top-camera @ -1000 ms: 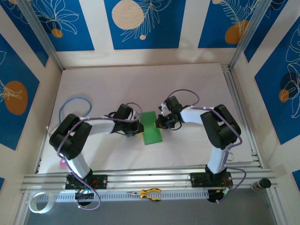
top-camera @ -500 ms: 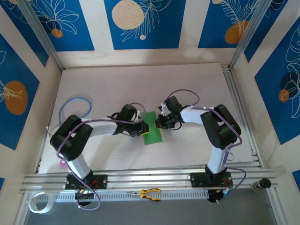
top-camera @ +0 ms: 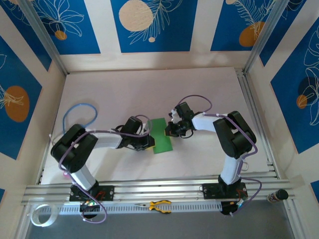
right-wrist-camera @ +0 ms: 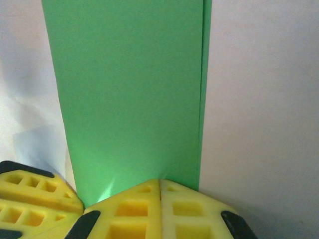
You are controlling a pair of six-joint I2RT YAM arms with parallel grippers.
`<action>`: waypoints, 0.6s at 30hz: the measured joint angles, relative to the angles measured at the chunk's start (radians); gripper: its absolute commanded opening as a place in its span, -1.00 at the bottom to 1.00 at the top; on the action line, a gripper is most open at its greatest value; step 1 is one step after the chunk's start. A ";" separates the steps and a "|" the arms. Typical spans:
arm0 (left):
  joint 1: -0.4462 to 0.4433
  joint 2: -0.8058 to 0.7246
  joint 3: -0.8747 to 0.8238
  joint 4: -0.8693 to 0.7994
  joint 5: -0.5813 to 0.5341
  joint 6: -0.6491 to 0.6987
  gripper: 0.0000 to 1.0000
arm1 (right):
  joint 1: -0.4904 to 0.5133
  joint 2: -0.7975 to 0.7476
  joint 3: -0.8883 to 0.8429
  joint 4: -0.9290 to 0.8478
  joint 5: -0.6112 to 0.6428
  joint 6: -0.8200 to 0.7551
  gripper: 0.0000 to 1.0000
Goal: Fold a paper plane with a square sheet of paper (pick it up from the middle)
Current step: First fold the square sheet of paper in half at the center of the table.
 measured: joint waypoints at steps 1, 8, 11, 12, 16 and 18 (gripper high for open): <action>-0.001 -0.014 0.000 -0.008 0.001 0.000 -0.63 | 0.000 0.000 0.000 0.001 0.000 0.000 -1.00; -0.026 -0.049 0.026 0.003 0.022 -0.027 -0.63 | 0.000 0.000 0.000 0.001 0.000 0.000 -1.00; -0.045 -0.023 0.037 0.032 0.033 -0.042 -0.63 | 0.000 0.000 0.000 0.001 0.000 0.000 -1.00; -0.051 -0.012 0.037 0.040 0.037 -0.045 -0.63 | 0.000 0.000 0.000 0.001 0.000 0.000 -1.00; -0.071 0.032 0.035 0.044 0.046 -0.055 -0.64 | 0.000 0.000 0.000 0.001 0.000 0.000 -1.00; -0.074 0.038 0.021 0.044 0.047 -0.055 -0.64 | 0.000 0.000 0.000 0.001 0.000 0.000 -1.00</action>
